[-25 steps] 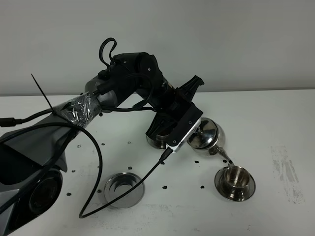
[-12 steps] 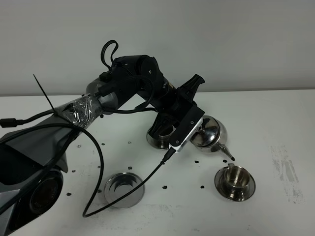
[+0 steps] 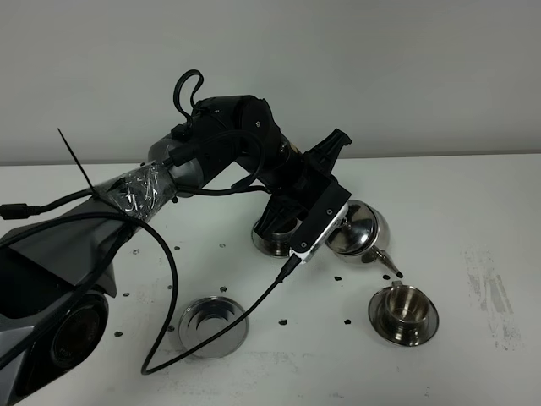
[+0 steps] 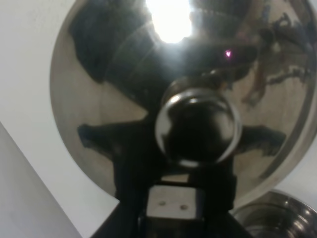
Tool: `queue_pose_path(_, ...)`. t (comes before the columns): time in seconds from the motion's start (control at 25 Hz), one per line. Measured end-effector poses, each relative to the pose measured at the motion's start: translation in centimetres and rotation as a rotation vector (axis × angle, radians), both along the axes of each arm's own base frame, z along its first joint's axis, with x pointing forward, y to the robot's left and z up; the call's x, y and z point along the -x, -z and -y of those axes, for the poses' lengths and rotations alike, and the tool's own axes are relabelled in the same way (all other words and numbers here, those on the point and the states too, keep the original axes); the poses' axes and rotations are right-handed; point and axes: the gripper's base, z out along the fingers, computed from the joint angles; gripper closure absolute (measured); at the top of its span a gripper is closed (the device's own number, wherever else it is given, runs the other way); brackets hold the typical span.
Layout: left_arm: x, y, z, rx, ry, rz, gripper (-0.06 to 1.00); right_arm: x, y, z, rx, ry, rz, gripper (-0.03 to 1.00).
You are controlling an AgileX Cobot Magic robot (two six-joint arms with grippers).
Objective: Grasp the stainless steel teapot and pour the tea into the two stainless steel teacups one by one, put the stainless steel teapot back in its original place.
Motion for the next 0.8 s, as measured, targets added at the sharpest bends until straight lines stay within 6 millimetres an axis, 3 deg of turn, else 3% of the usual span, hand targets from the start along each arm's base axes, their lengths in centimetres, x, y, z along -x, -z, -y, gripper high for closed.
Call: queue_pose_path(0.8, -0.64, -0.48, 0.28, 0.059, -0.034, 0.069, 0.68, 0.00, 0.00, 0.00, -0.001, 0.001, 0.000, 0.41)
